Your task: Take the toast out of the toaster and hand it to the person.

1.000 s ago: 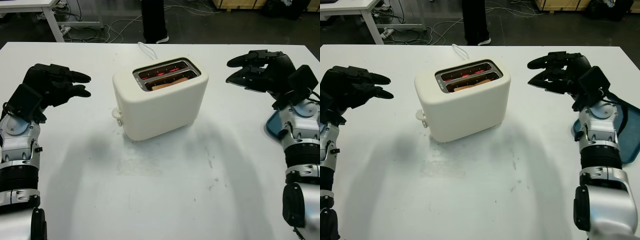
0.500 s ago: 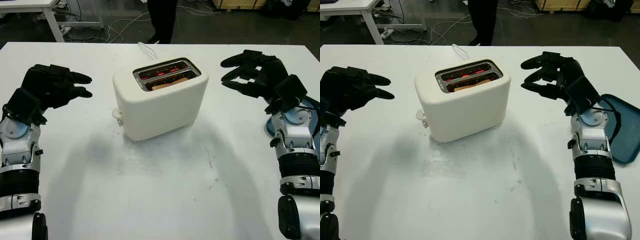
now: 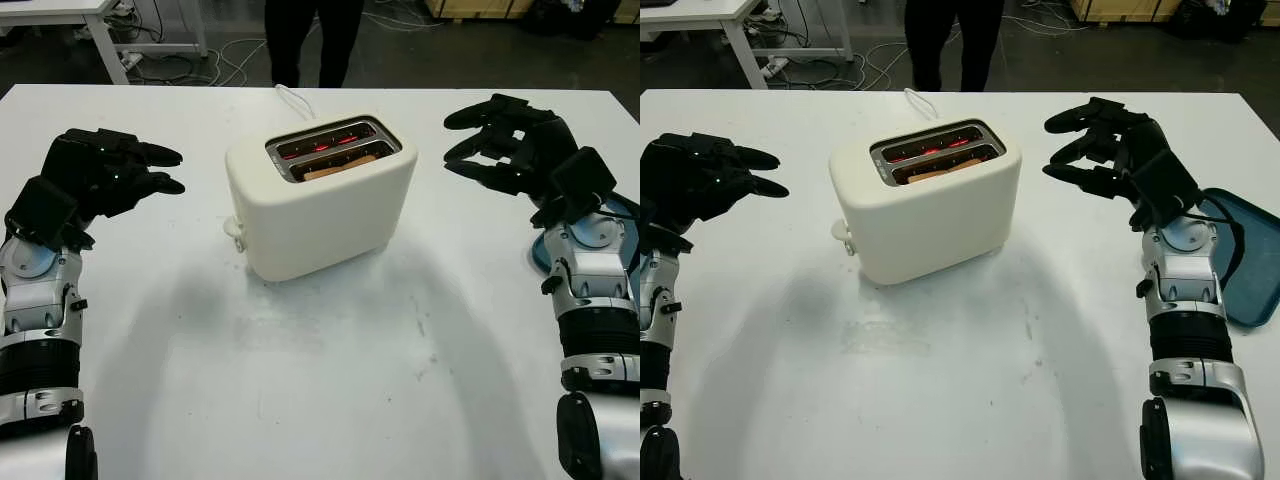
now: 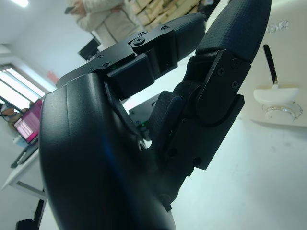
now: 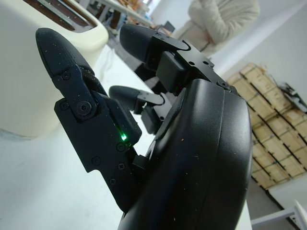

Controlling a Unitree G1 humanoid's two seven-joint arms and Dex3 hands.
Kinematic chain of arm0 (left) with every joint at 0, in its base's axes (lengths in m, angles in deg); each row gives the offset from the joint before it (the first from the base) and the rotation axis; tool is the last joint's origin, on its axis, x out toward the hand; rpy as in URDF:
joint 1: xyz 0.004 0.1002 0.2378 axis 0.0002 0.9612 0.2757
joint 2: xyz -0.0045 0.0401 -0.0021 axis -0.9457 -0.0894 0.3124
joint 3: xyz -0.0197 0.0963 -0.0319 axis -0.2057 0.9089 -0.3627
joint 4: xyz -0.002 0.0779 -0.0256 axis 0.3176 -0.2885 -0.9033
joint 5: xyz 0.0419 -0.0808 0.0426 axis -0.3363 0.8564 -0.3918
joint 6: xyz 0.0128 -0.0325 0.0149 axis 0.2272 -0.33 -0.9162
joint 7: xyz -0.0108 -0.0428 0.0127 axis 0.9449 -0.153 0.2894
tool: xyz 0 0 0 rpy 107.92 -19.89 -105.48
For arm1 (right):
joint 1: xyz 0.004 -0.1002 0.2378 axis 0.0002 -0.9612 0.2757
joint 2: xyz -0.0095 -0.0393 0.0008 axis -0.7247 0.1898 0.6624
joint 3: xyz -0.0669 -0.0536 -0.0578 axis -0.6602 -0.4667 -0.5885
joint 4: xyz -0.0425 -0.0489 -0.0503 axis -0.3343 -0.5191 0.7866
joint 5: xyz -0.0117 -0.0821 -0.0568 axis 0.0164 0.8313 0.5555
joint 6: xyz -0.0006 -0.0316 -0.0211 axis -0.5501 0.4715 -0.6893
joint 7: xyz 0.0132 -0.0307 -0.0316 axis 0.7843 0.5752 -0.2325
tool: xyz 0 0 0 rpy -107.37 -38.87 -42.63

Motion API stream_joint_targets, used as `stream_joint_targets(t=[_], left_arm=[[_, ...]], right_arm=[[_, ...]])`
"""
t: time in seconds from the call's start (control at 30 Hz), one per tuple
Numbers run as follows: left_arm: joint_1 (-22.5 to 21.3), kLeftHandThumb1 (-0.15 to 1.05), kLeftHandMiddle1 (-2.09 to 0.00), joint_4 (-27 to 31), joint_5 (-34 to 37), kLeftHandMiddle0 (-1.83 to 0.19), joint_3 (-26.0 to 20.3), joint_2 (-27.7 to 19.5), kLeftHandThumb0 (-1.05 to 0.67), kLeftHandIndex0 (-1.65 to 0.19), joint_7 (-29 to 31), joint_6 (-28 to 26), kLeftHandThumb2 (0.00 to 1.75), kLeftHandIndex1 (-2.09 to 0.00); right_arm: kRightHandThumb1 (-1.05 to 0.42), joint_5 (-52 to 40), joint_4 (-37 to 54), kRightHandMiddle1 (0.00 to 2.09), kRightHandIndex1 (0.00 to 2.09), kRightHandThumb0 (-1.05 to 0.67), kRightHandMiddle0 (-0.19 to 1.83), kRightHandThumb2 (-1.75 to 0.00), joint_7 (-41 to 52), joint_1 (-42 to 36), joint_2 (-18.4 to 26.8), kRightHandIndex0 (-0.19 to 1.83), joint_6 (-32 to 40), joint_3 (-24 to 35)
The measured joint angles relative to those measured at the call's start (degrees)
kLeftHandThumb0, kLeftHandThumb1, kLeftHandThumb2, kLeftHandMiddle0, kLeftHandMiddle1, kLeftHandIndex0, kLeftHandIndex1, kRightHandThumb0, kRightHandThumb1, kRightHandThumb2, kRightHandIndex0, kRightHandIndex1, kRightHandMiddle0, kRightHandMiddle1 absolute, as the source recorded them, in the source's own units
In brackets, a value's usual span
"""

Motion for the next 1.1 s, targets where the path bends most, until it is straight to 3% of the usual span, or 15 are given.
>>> stream_joint_targets(t=[1.1], left_arm=[[0.00,0.80,-0.07,-0.07,-0.07,-1.44,-0.01,0.70,-1.05,-1.36,-1.59,-0.88,0.01,0.00]], right_arm=[[-0.68,-2.01,-2.05,0.75,1.11,-0.69,0.70,0.00,1.97,0.04,0.01,0.65,-0.44,1.36]])
